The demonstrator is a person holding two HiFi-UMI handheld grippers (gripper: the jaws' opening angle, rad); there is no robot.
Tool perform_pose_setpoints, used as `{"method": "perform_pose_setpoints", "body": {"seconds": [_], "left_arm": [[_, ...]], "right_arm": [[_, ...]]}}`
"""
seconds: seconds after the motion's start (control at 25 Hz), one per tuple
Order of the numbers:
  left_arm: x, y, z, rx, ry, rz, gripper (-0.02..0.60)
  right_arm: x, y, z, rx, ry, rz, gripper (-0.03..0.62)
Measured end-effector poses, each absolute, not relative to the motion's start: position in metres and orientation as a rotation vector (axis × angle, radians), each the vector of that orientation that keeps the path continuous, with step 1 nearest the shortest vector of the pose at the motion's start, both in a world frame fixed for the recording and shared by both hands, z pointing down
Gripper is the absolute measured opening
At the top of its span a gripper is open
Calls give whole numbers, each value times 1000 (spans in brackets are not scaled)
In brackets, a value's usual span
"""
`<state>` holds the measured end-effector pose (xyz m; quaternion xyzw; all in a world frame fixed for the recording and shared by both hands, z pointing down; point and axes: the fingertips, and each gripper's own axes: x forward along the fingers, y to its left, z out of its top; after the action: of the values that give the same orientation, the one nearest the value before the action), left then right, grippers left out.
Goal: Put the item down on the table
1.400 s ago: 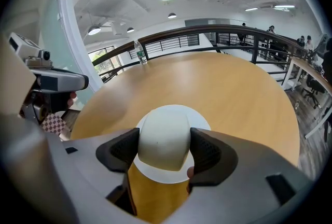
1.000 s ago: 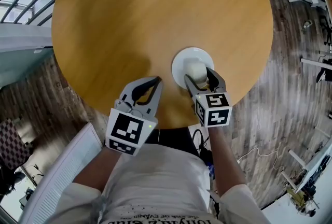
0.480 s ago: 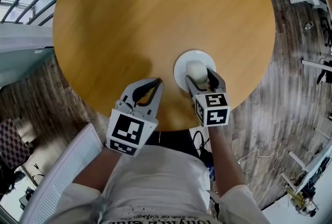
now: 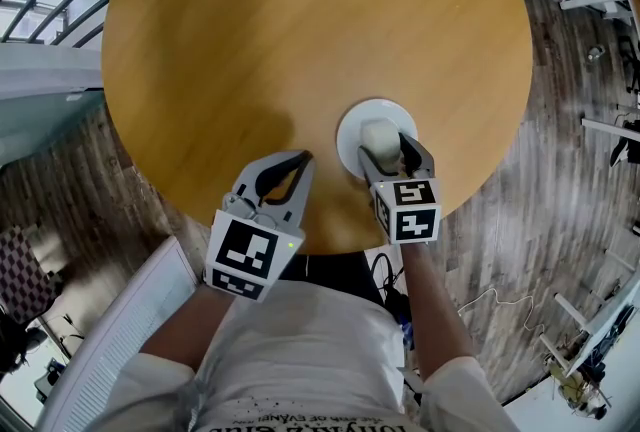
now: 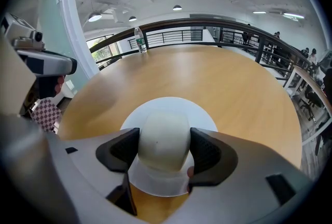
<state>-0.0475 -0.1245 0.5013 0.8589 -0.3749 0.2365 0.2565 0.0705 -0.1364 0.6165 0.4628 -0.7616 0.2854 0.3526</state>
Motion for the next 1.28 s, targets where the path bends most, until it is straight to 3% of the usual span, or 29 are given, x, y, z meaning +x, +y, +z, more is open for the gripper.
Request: {"method": "perform_pose_setpoints", "body": {"seconds": [1.28], "left_arm": [[-52, -124, 507, 2304, -1024, 648, 25]], "right_arm": [[70, -136, 621, 1178, -1886, 688, 310]]}}
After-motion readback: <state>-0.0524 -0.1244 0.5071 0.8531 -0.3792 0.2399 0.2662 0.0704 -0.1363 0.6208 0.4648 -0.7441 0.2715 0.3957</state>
